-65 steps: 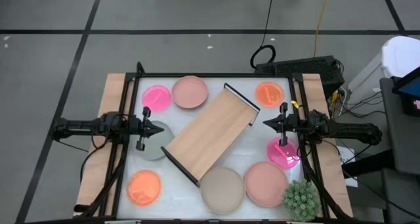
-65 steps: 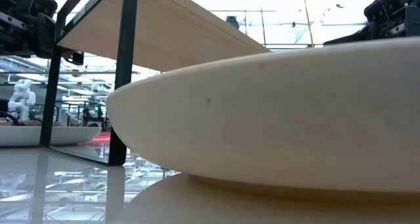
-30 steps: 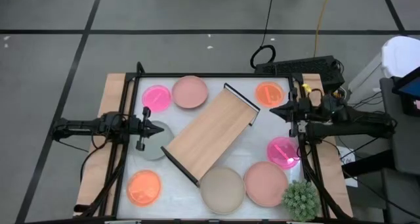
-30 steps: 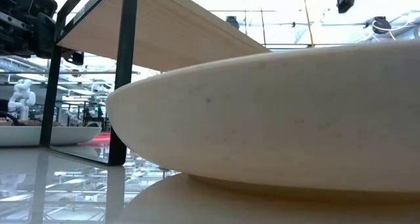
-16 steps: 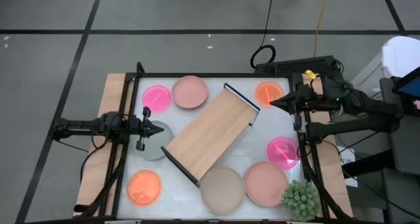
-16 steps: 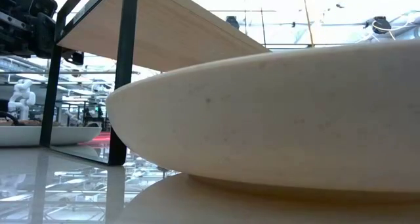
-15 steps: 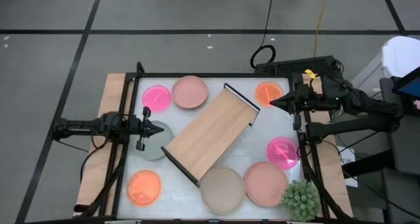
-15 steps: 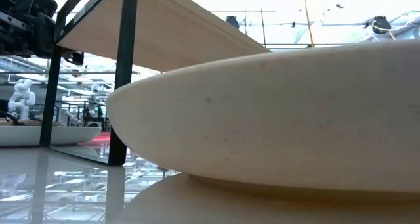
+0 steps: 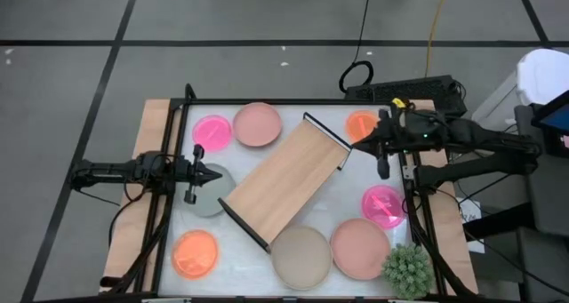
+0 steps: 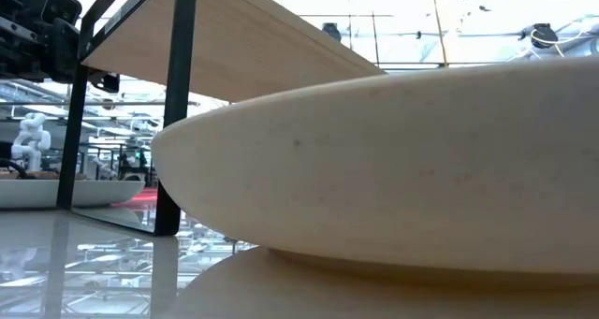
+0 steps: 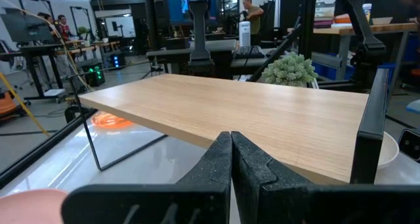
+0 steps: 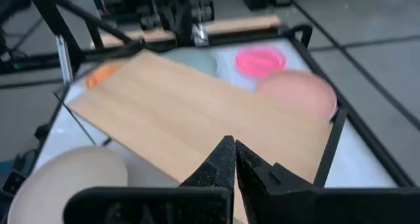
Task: Place and stack plates onto a shelf
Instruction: Put the bottom big light pink plate on the shelf
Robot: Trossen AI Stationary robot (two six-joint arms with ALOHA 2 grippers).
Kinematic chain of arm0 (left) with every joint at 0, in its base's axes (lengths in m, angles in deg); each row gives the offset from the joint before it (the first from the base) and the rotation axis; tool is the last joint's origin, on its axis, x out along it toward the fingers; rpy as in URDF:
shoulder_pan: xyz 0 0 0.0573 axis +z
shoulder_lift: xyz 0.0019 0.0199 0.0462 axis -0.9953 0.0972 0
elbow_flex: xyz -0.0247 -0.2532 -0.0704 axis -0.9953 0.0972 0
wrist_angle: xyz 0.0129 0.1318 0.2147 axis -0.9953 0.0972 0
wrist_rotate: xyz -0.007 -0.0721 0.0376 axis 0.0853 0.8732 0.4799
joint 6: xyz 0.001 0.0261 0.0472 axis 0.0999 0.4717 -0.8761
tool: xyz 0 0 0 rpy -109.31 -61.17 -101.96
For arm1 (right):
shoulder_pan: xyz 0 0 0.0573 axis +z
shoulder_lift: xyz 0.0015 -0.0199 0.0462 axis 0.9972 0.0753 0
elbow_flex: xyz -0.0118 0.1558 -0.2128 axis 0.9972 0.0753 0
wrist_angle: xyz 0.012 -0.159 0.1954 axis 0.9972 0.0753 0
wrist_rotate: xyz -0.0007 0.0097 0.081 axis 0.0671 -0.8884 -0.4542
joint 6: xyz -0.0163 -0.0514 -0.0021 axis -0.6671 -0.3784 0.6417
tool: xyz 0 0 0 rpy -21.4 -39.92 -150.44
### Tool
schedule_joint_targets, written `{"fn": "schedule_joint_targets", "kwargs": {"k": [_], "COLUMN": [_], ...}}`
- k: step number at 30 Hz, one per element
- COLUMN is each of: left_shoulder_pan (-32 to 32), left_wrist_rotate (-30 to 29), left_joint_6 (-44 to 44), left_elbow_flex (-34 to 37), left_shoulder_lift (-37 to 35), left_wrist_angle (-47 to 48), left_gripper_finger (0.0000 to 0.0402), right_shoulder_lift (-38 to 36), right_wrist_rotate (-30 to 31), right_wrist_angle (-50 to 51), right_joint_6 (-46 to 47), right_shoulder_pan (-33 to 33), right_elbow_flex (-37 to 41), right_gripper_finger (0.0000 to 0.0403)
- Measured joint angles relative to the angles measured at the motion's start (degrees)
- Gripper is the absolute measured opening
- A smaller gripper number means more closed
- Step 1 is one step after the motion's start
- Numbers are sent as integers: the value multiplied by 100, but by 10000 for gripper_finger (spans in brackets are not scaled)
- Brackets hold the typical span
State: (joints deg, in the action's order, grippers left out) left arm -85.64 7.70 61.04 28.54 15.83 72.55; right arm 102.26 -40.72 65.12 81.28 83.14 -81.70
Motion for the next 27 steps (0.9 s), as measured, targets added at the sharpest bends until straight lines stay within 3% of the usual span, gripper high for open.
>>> {"fn": "schedule_joint_targets", "kwargs": {"k": [21, 27], "left_shoulder_pan": [2, 2], "left_wrist_rotate": [-516, -622], "left_joint_6": [496, 1294], "left_elbow_flex": [-1, -317], "left_shoulder_lift": [0, 2], "left_wrist_angle": [-487, -277], "left_gripper_finger": [3, 3], "right_shoulder_lift": [175, 170], "right_wrist_rotate": [-24, -28], "right_wrist_angle": [135, 96], "right_joint_6": [665, 667], "right_shoulder_pan": [2, 1], "right_elbow_flex": [654, 945], "right_gripper_finger": [0, 0]}}
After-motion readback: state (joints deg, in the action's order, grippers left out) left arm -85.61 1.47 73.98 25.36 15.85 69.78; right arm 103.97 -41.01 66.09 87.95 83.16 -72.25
